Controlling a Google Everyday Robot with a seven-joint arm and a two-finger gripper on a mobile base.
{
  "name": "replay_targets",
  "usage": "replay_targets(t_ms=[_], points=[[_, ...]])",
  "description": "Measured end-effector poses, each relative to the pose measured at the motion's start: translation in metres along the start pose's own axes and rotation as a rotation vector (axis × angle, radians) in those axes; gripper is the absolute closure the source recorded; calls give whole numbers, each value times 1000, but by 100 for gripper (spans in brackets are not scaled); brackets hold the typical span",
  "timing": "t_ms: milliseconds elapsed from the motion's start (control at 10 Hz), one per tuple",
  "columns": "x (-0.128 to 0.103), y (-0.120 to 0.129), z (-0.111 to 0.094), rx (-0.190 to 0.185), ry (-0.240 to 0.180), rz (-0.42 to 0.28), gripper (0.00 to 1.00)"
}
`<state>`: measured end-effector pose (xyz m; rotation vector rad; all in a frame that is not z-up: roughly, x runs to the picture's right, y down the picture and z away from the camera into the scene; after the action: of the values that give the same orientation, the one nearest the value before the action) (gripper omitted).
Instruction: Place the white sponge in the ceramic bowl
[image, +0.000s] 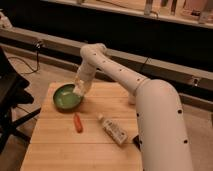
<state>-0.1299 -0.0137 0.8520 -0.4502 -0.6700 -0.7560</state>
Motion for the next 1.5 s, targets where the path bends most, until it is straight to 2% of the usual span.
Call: replay_targets(t_ms=[700, 800, 1300, 1400, 1500], points=[[-7, -13, 5, 14, -42, -7, 82], [-6, -14, 5, 15, -44, -6, 77], [-7, -17, 6, 15, -55, -15, 21], [-7, -17, 6, 15, -58, -15, 16], [-6, -17, 6, 18, -60, -14, 16]])
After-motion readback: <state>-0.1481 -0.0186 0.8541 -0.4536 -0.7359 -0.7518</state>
